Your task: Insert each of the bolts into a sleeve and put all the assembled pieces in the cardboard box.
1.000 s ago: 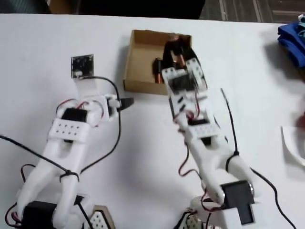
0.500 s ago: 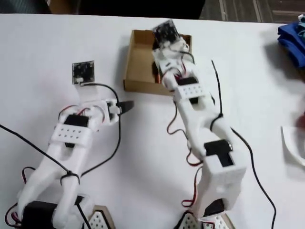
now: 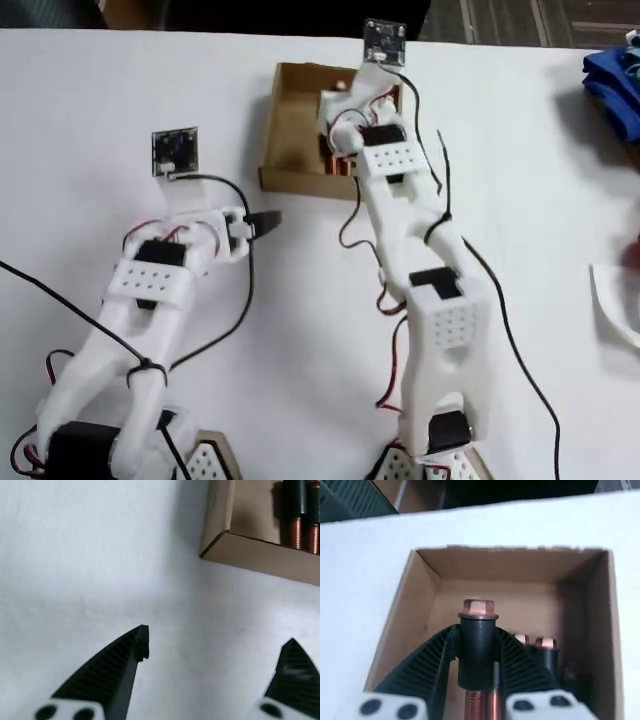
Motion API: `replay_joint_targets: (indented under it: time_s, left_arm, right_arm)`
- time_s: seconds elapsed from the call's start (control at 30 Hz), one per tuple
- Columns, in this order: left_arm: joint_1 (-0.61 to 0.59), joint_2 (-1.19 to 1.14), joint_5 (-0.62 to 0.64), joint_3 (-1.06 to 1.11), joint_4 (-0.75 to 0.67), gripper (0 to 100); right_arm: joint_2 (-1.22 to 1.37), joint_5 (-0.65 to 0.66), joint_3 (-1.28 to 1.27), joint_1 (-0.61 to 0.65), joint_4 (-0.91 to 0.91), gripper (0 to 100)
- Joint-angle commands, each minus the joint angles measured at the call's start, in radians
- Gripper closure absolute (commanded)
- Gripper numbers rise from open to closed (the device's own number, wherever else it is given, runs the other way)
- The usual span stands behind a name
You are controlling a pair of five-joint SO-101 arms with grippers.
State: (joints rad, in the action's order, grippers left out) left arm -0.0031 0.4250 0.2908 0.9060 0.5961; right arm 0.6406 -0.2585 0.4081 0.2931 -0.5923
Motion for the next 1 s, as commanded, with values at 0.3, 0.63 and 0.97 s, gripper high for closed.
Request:
replay_joint_targets:
  time_s: [0.3, 0.63, 0.97]
  left_arm:
    - [-0.008, 0.044, 0.005, -0.012, -0.017, 60]
    - [-0.011, 0.044, 0.005, -0.012, -0.017, 60]
    - [-0.011, 0.044, 0.005, -0.012, -0.017, 60]
  right_arm:
    - [0.16, -0.006, 0.328, 0.07, -0.153, 97.9]
    - [0.309, -0.005, 0.506, 0.073, -0.176, 97.9]
    - [0.361, -0.003, 0.537, 0.067, -0.174, 97.8]
